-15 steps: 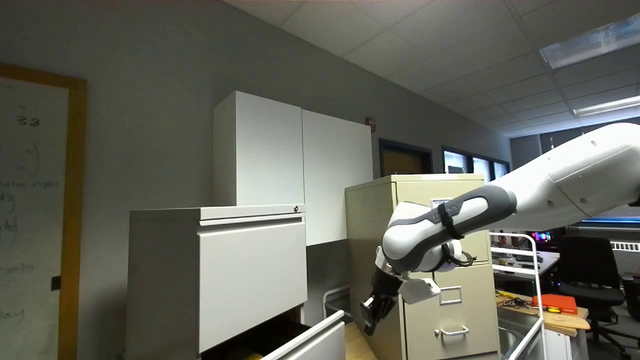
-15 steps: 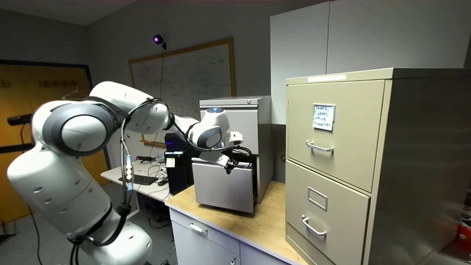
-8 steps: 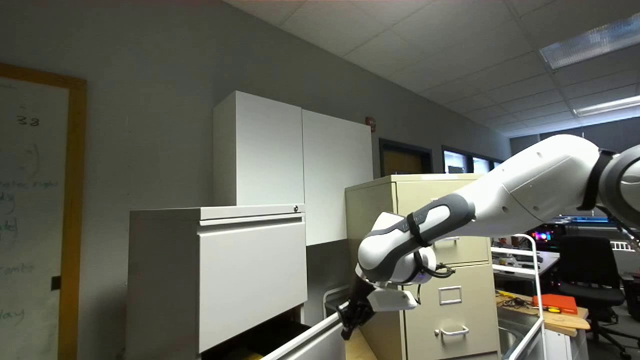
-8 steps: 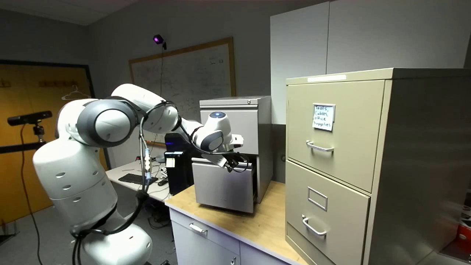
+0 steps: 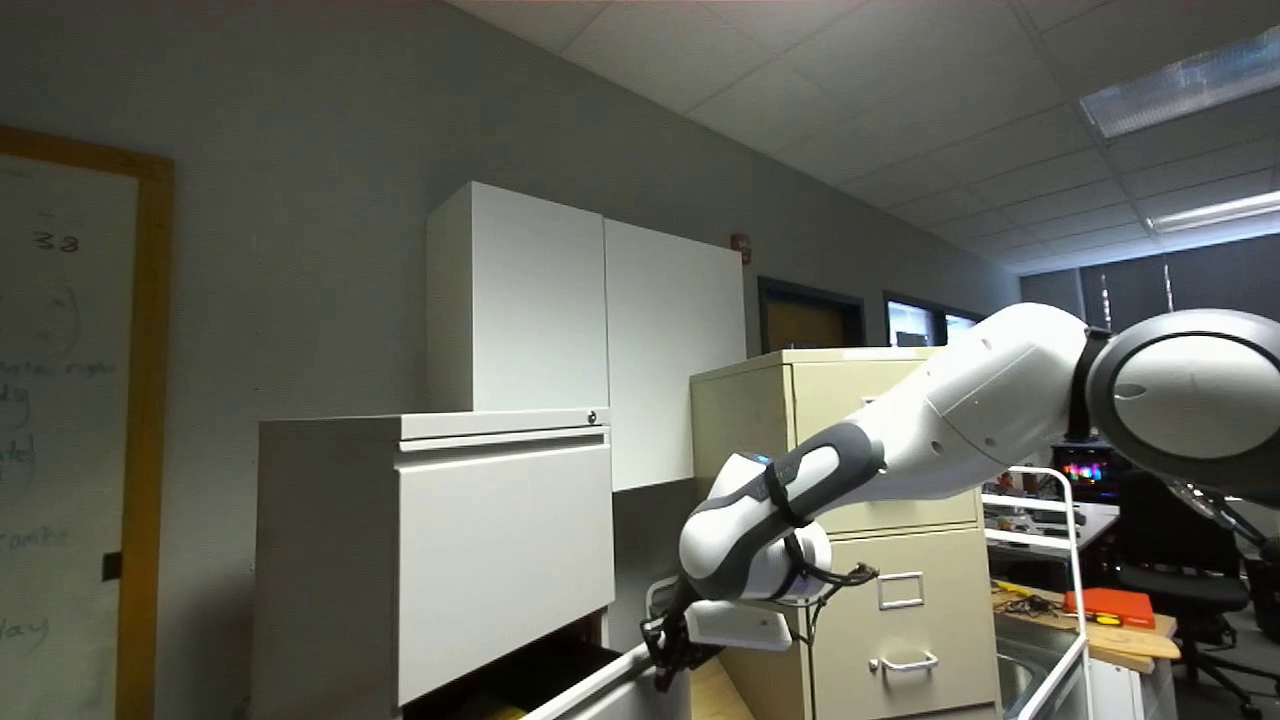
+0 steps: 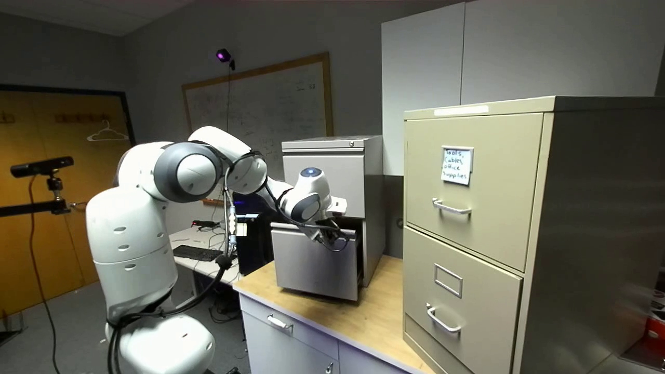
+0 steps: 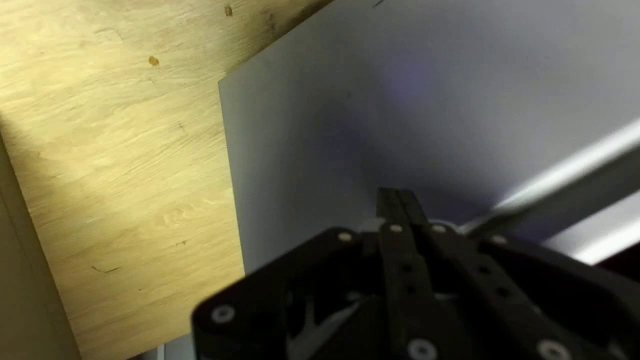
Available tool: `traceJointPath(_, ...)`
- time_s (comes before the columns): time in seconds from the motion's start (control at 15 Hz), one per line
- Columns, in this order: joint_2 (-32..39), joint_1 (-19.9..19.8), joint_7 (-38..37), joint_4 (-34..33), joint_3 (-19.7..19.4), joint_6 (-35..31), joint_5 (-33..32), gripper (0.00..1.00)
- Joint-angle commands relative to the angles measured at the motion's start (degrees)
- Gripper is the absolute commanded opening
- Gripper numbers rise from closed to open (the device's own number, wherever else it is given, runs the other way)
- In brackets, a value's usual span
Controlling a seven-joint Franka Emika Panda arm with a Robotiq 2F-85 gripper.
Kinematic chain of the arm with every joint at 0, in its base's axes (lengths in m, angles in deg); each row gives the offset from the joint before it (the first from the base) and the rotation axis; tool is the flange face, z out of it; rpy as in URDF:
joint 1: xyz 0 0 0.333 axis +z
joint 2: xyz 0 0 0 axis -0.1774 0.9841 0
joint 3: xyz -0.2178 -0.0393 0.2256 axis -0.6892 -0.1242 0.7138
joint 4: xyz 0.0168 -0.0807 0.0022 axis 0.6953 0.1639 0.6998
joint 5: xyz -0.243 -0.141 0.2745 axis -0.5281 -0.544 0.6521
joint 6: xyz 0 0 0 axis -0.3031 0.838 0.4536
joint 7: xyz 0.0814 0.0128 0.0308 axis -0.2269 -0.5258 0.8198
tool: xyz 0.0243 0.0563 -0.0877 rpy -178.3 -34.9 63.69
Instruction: Close the open drawer
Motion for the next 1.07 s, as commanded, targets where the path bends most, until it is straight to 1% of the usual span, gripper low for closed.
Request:
traceJointPath(0.0, 2.86, -0.83, -6.84, -4.58, 1.49, 0.26, 2.75, 0.00)
traceJointPath(0.27, 4.48, -0.58, -13.38, -6.85, 2.15, 0.22, 4.99, 0.00)
traceJointPath(0.53, 6.61, -0.16, -19.17, -9.28, 2.71, -0.36, 5.41, 0.00)
traceJointPath(1.0, 11.56, 1.01, -26.68, -16.65, 4.37, -0.49, 7.31, 0.00)
